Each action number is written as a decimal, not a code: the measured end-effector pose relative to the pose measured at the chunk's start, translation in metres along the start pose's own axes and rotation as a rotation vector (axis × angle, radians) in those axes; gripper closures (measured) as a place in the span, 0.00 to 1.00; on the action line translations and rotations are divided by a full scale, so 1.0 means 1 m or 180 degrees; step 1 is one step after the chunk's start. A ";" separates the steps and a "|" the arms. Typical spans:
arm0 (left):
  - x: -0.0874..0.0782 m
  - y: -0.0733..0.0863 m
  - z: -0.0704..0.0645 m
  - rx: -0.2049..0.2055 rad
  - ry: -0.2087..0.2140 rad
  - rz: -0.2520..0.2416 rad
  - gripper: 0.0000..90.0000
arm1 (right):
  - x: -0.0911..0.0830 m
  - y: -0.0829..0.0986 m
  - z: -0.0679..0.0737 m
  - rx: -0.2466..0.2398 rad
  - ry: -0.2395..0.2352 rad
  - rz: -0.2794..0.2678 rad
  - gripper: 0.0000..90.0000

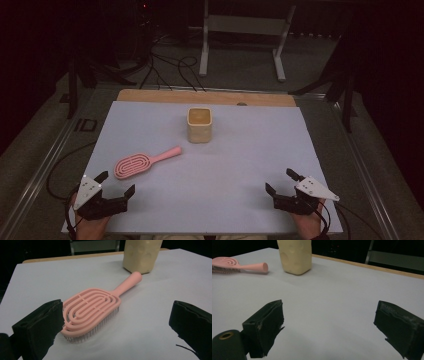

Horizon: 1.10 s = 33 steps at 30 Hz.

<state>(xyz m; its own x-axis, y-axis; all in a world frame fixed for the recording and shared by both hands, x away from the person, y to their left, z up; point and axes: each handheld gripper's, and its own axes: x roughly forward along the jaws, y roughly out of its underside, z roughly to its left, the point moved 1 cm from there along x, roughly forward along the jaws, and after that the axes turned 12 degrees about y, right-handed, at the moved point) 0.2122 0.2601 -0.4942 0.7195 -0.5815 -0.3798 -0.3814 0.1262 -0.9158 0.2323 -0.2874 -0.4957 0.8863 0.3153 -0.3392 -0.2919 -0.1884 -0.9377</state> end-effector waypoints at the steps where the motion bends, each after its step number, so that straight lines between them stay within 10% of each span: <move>1: 0.000 0.000 0.000 -0.0011 -0.0016 0.0002 0.00 | 0.000 0.000 0.000 0.0000 0.0000 0.0000 0.10; 33: 0.009 -0.016 0.008 -0.0095 -0.0173 0.0003 0.00 | 0.002 0.006 -0.005 0.0263 0.0008 -0.0034 0.10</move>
<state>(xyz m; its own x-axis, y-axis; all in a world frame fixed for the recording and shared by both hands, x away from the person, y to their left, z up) 0.2294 0.2593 -0.4844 0.7492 -0.5368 -0.3880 -0.3987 0.1024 -0.9114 0.2342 -0.2925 -0.5011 0.8904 0.3144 -0.3292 -0.3111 -0.1077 -0.9443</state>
